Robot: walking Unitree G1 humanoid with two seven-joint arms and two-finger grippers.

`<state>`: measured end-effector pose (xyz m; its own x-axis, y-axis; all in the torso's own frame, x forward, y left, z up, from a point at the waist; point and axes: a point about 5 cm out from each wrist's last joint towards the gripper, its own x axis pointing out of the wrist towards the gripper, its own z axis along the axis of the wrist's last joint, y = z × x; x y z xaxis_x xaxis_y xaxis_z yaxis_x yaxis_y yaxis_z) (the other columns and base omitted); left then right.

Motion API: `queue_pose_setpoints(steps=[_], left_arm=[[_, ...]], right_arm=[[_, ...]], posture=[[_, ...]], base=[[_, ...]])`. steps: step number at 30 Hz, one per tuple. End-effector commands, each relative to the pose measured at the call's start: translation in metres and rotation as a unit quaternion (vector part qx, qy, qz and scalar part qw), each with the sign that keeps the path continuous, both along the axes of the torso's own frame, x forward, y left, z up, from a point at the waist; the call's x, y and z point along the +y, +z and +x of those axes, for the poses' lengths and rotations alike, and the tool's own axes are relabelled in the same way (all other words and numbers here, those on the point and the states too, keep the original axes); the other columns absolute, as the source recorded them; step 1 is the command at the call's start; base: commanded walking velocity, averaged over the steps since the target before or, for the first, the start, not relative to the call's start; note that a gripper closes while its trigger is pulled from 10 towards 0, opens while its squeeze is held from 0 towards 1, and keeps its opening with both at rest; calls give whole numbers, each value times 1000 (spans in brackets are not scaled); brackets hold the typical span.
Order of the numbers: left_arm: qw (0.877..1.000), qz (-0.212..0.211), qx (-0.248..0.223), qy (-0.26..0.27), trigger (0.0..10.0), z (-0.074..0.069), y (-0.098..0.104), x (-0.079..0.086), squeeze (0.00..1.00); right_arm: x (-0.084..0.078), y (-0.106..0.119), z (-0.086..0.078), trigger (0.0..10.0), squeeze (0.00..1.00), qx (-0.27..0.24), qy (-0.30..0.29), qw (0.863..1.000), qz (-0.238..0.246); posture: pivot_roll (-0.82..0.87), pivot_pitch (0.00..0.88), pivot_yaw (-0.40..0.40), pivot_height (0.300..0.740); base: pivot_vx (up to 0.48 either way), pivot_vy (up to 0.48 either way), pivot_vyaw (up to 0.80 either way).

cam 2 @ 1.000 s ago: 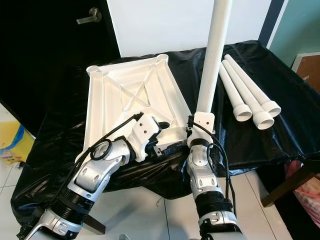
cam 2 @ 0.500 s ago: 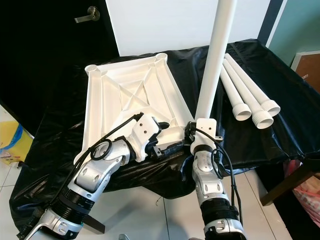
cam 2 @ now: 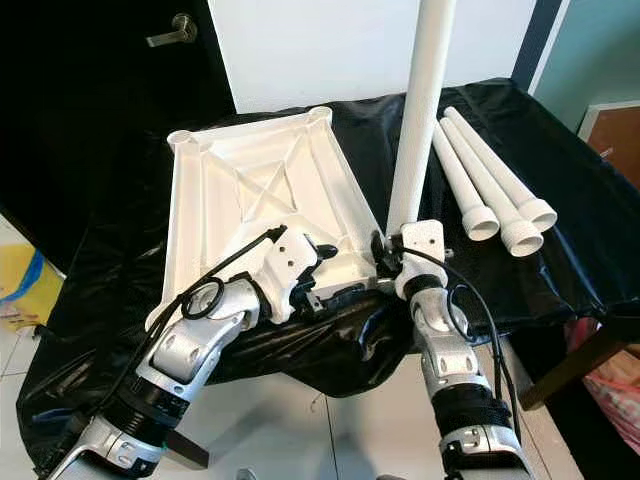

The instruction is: Building children table

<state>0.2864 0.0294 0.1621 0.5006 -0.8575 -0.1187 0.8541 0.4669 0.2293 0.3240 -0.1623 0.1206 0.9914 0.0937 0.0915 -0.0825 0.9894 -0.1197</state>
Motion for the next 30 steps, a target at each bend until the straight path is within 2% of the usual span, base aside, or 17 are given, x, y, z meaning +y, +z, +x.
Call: queue_pose_setpoints(steps=[1,2,5,7,9,14,16,22,30], left_arm=[[1000,5,-4,8,10000,4,-1,5,0],[1000,14,-6,23,10000,10,-1,14,0],[999,20,-9,35,10000,14,-1,21,0],[998,26,-10,55,10000,22,1,33,0],[998,22,-6,54,10000,23,3,35,0],[999,15,-3,36,10000,19,4,31,0],[1000,18,1,14,10000,13,-1,25,0],[1000,21,10,-22,10000,1,-6,16,0],[999,14,14,-32,10000,-5,-9,7,0]], right_arm=[[2,-5,-3,10000,0,6,6,1000,2],[7,-7,-9,10000,0,4,13,1000,6],[10,-8,-13,10000,0,3,18,1000,9],[14,-8,-18,10000,0,-2,33,999,13],[11,-5,-17,10000,0,-6,50,999,15],[6,0,-11,10000,0,-10,74,997,3],[0,5,-4,10000,0,-10,99,995,-17],[-4,6,4,10000,0,8,150,988,-46],[-4,3,10,10000,0,30,186,979,-74]], posture=[[-158,0,30,740],[-159,0,33,740],[-161,0,35,740],[-173,0,47,740],[-182,0,55,740],[-191,0,62,740],[-197,0,66,740],[-186,0,62,740],[-170,0,53,740]], base=[[0,0,0],[0,0,0],[0,0,0],[0,0,0],[0,0,0],[0,0,0],[0,0,0],[0,0,0],[0,0,0]])
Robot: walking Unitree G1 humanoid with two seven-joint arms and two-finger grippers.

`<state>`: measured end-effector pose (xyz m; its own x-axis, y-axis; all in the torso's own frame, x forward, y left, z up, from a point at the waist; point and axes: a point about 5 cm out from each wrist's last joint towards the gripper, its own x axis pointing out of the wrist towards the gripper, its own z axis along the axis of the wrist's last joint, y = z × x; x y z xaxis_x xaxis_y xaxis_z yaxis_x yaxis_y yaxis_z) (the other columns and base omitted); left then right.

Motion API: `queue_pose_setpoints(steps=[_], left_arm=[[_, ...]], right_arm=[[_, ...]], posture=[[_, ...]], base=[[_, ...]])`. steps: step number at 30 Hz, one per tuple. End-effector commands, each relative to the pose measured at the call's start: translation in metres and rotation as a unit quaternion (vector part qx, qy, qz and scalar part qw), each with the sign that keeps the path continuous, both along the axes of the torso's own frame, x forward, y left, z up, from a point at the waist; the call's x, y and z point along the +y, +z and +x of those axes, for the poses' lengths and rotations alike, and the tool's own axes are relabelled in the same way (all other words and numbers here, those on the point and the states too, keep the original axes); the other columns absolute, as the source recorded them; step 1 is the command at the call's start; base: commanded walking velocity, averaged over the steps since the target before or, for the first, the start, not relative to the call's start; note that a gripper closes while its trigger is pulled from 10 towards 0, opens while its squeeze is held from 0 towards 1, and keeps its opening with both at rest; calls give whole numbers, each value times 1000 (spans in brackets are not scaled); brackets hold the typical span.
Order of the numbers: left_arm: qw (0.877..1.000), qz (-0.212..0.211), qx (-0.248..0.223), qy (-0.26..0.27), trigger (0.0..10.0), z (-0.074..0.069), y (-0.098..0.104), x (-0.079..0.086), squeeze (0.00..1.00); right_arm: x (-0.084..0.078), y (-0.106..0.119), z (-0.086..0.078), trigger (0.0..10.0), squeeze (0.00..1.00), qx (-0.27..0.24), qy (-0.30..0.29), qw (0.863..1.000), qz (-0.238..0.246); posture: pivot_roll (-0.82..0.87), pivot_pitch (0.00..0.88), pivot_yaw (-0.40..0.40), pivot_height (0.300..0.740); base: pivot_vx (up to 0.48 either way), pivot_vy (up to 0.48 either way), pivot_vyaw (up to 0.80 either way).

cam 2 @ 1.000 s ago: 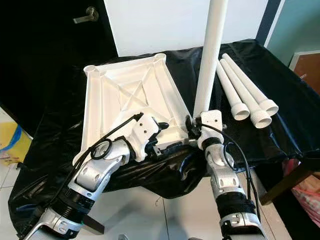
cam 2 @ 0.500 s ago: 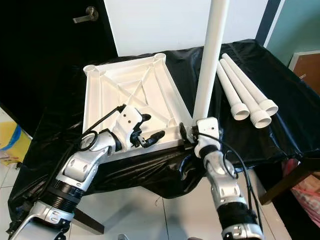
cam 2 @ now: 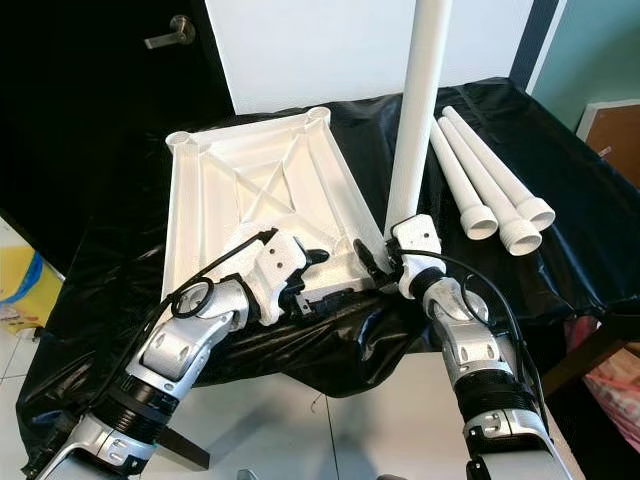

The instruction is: Building children table

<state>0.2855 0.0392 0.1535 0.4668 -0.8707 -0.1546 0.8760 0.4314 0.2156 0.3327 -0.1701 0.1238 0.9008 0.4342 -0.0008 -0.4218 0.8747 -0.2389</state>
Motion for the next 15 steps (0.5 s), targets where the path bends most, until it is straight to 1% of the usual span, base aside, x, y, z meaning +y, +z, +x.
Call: queue_pose_setpoints(steps=[1,2,3,4,11,15], left_arm=[[1000,-3,2,-16,10000,-6,-1,-6,0],[1000,-9,5,-13,10000,-6,-2,-9,0],[1000,-9,5,-13,10000,-6,-2,-9,0],[1000,-12,7,-9,10000,-6,-4,-12,0],[1000,-19,15,-5,10000,-7,-9,-17,0],[1000,-21,18,-1,10000,-8,-9,-18,0]], right_arm=[[2,-2,4,9059,0,9,19,1000,-11],[1,-4,6,4039,0,14,21,999,-21],[1,-4,6,4039,0,14,21,999,-21],[0,-7,7,0,0,20,20,999,-28],[-3,-11,8,0,0,30,17,999,-32],[-5,-16,6,0,0,38,15,999,-25]], posture=[[-167,0,51,740],[-158,0,48,740],[-158,0,48,740],[-156,0,46,740],[-156,0,47,740],[-160,0,51,740]], base=[[0,0,0],[0,0,0],[0,0,0],[0,0,0],[0,0,0],[0,0,0]])
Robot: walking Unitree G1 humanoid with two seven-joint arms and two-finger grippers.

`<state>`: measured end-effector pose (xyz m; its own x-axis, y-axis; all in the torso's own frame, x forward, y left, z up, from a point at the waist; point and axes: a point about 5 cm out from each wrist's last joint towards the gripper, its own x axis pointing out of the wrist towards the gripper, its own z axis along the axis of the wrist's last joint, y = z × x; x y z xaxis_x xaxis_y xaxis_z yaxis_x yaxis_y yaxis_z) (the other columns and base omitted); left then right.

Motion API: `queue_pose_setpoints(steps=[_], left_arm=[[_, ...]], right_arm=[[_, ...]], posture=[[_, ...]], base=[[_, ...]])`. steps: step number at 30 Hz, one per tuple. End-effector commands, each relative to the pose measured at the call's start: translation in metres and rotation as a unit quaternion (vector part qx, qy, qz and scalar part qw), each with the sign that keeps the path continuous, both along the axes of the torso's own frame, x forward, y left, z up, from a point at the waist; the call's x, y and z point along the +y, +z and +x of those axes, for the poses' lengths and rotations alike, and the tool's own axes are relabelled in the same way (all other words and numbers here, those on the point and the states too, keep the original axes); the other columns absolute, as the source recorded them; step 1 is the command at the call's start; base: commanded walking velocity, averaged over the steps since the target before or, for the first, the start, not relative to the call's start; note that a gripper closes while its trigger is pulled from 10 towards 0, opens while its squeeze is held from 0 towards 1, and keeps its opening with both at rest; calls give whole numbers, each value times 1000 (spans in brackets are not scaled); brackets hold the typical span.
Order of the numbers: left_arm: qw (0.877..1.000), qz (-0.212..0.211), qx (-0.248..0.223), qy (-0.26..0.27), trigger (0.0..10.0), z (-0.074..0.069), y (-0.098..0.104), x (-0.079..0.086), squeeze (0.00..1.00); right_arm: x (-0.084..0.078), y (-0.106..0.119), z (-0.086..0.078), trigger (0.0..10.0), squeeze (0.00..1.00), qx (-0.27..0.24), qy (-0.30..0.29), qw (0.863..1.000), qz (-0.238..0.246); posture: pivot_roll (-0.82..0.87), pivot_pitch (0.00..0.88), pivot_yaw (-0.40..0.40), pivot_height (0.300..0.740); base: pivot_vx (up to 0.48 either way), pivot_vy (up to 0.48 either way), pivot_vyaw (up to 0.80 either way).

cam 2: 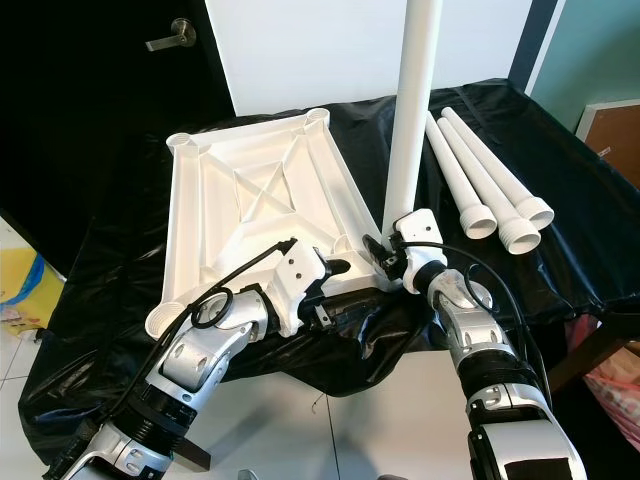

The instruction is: Building children table

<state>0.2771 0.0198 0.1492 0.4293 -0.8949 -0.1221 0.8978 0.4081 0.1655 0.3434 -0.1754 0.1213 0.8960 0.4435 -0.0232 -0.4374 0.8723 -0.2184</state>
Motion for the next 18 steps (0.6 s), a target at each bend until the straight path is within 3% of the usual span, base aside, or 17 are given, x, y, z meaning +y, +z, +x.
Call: queue_pose_setpoints(steps=[1,2,4,10,12,18], left_arm=[[1000,6,2,18,10000,1,-5,1,0],[1000,6,2,23,10000,3,-5,3,0],[1000,8,-1,30,10000,5,-4,4,0],[998,12,-6,62,10000,15,-3,14,0],[996,13,-9,88,10000,23,-3,23,0],[992,14,-8,123,10000,31,-4,35,0]], right_arm=[[0,-13,-5,0,0,23,11,999,-29],[-1,-15,-6,9569,0,27,3,999,-22],[-1,-18,-8,10000,0,30,-9,999,-14],[-2,-28,-11,10000,0,32,-63,997,-12],[-4,-34,-13,10000,0,37,-134,990,2],[2,-43,-21,10000,0,40,-230,972,32]], posture=[[-160,0,51,740],[-162,0,53,740],[-163,0,52,740],[-167,0,47,740],[-169,0,41,740],[-172,0,30,740]], base=[[0,0,0],[0,0,0],[0,0,0],[0,0,0],[0,0,0],[0,0,0]])
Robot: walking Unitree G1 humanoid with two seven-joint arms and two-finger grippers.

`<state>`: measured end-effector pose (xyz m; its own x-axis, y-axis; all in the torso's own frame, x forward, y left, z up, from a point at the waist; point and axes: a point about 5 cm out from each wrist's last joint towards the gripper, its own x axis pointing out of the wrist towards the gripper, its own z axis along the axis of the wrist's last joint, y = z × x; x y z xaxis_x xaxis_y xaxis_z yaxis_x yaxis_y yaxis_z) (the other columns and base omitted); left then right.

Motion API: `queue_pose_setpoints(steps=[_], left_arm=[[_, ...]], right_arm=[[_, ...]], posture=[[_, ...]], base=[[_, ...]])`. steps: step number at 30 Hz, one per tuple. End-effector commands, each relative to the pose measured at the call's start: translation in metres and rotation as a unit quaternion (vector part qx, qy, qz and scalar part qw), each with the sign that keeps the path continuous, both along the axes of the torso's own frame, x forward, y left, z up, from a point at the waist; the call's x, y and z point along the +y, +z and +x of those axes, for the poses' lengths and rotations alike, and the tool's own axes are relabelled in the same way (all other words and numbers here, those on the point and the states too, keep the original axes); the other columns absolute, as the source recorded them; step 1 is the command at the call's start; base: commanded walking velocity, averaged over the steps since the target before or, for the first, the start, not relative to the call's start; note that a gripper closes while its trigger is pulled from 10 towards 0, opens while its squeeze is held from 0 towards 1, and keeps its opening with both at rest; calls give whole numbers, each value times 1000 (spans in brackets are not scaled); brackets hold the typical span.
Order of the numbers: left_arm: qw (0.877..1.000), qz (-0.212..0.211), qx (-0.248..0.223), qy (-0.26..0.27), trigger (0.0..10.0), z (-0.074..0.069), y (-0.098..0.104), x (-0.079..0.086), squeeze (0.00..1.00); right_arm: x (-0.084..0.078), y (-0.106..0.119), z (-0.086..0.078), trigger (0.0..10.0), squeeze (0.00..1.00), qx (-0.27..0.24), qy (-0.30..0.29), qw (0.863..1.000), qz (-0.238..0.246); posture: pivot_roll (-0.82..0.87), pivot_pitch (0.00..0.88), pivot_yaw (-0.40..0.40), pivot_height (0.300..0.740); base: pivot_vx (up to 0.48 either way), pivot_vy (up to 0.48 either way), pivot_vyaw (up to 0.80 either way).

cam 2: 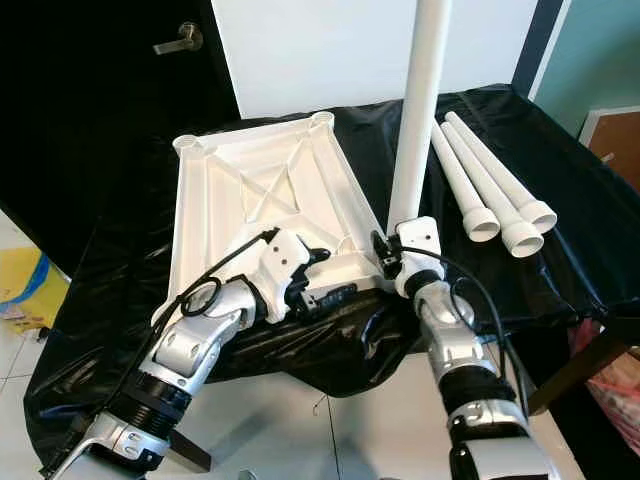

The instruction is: Building children table

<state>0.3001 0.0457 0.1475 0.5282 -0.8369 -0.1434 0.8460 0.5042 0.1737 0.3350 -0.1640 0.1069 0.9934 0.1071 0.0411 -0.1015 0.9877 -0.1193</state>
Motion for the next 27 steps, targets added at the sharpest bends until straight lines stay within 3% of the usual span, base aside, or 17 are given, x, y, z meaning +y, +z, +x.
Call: queue_pose_setpoints(steps=[1,4,7,11,20,21,27], left_arm=[[997,3,-9,75,10000,10,-2,11,0],[997,2,-10,82,10000,11,-2,13,0],[995,-4,-10,103,10000,14,-2,18,0],[992,-14,-3,128,10000,17,-4,23,0],[989,-18,-10,145,10000,26,1,28,0],[988,-23,-10,150,10000,27,2,31,0],[985,-37,-12,167,10000,31,7,40,0]], right_arm=[[-7,-30,-15,10000,0,59,-83,995,-5],[-6,-30,-18,10000,0,52,-116,992,1],[-4,-33,-25,10000,0,55,-195,979,30],[7,-27,-27,10000,0,27,-177,982,64],[-3,-23,-35,10000,0,4,-200,979,36],[-6,-22,-37,10000,1000,-2,-201,979,34],[-6,-17,-44,10000,1000,-19,-184,982,30]], posture=[[-168,0,28,740],[-160,0,25,740],[-153,0,24,740],[-163,0,43,740],[-179,0,58,740],[-184,0,60,740],[-202,0,62,740]], base=[[0,0,0],[0,0,0],[0,0,0],[0,0,0],[0,0,0],[0,0,0],[0,0,0]])
